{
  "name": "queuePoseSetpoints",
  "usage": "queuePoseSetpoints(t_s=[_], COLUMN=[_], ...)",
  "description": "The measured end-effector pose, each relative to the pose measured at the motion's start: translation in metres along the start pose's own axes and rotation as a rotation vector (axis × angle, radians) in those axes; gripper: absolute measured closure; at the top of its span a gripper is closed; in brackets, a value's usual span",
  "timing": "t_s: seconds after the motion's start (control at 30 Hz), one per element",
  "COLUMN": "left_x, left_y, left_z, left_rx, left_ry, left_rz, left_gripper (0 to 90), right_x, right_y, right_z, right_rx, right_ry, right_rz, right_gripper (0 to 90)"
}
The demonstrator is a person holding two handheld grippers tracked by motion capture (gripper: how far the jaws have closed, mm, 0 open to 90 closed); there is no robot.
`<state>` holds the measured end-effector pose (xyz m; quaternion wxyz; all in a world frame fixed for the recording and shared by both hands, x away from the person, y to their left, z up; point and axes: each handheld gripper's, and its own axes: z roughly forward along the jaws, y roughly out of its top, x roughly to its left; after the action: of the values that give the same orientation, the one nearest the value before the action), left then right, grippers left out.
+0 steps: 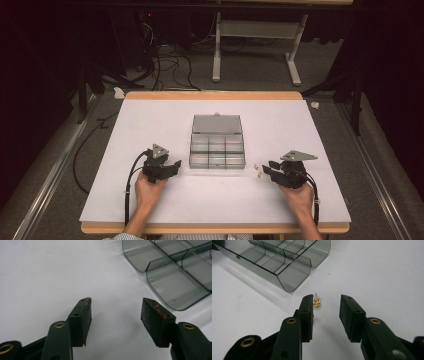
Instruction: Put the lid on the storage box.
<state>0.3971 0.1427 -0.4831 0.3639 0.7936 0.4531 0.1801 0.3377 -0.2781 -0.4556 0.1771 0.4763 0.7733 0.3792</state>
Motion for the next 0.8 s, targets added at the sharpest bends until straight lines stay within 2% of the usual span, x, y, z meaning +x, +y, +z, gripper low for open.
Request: queuePoseSetpoints(t_s=[0.03,0.13,0.47,0.8], left_x=[-0.001,-0.004,-0.003,-0.003], left_y=[-0.002,-0.002,-0.003,-0.003], left_z=[0.0,0.0,0.0,0.0], left_rx=[-0.015,-0.014,-0.017,-0.018], left_ry=[0.004,0.024,0.014,0.014], left_rz=[0.011,0.031,0.019,0.019], left_gripper=[41.5,40.8,40.7,40.5], right_x=[0.001,0.002,0.012,0.013], right_y=[-0.001,-0.004,-0.011,-0.009], right_z=[0.0,-0.001,0.008,0.019], right_rx=[0.003,0.008,0.042,0.058], right_ry=[-0.001,0.002,0.026,0.024], right_rz=[-0.001,0.002,-0.003,-0.011], right_gripper=[64.3,64.3,64.5,65.3])
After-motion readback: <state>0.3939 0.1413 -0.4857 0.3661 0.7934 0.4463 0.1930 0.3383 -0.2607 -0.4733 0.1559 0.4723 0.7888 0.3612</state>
